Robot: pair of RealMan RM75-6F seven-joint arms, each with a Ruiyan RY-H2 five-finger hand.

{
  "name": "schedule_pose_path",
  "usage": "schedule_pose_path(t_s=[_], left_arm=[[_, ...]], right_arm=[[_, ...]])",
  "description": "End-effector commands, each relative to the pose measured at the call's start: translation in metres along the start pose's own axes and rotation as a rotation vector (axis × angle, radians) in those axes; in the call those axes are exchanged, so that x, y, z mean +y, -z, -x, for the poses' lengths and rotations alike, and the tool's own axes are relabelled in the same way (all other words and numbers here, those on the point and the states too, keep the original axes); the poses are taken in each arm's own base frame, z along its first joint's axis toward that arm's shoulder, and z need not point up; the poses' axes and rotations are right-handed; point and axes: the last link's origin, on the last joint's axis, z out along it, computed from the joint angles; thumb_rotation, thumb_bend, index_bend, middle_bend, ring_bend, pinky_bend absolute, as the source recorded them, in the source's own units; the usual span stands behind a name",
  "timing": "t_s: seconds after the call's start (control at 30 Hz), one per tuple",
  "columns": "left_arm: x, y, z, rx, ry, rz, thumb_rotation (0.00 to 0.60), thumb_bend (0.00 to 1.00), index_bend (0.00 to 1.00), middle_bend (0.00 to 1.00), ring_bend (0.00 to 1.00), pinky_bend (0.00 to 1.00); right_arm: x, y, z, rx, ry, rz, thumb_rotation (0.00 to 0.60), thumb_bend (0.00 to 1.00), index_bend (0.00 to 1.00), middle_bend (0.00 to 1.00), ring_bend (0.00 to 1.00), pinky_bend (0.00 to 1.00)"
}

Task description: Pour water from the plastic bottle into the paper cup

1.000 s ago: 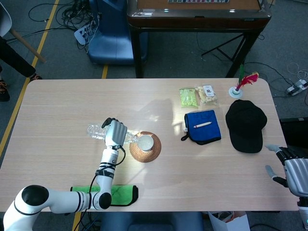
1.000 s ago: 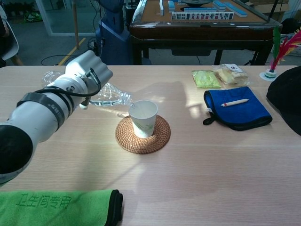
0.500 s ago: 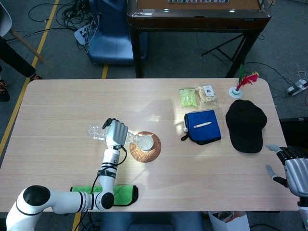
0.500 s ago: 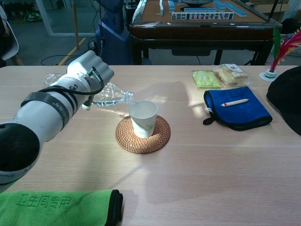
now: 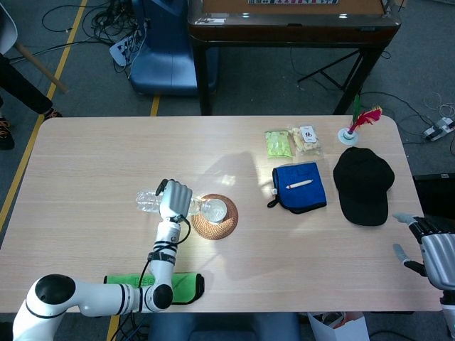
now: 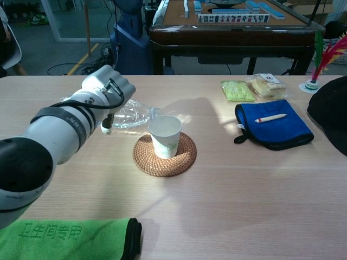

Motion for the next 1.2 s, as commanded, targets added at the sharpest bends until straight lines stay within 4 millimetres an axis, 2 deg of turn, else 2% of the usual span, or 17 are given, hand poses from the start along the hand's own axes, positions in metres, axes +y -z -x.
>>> schedule_pose_path(t_s=[0.03,0.3,0.43,0.67,1.03,1.2], left_arm=[[-0.001,0.0,-0.002,0.003,0.012,0.003,0.6,0.07,0.71,0.78,0.51,0.59],[-0.005,0.0,-0.004,-0.008,0.176,0.023,0.6,0.07,0.71,0.79,0.51,0.6],[-0.008,0.002,-0.003,-0.058,0.343,0.034,0.6,0.07,0.71,0.79,0.51,0.6],[-0.024,0.0,0.0,-0.046,0.496,0.01,0.6,0.07,0.71,0.79,0.51,0.6],[-0.066,-0.007,0.035,-0.012,0.855,-0.139,0.6,0.07,0.71,0.79,0.51,0.6],[-0.087,-0.01,0.053,0.008,1.018,-0.267,0.6,0.07,0.71,0.79,0.51,0.6]], right_arm=[[0.0,0.0,0.0,-0.001,0.0,0.0,0.6,0.32,0.28,0.35,0.33,0.46],[0.0,0.0,0.001,-0.005,0.001,0.0,0.6,0.32,0.28,0.35,0.33,0.46],[0.0,-0.001,0.002,-0.008,0.002,0.0,0.6,0.32,0.28,0.35,0.33,0.46],[0.0,-0.001,0.003,-0.012,0.005,0.001,0.6,0.32,0.28,0.35,0.33,0.46],[0.0,-0.002,0.007,-0.024,0.014,0.006,0.6,0.32,0.28,0.35,0.33,0.46],[0.0,-0.004,0.009,-0.03,0.017,0.01,0.6,0.32,0.28,0.35,0.33,0.46]])
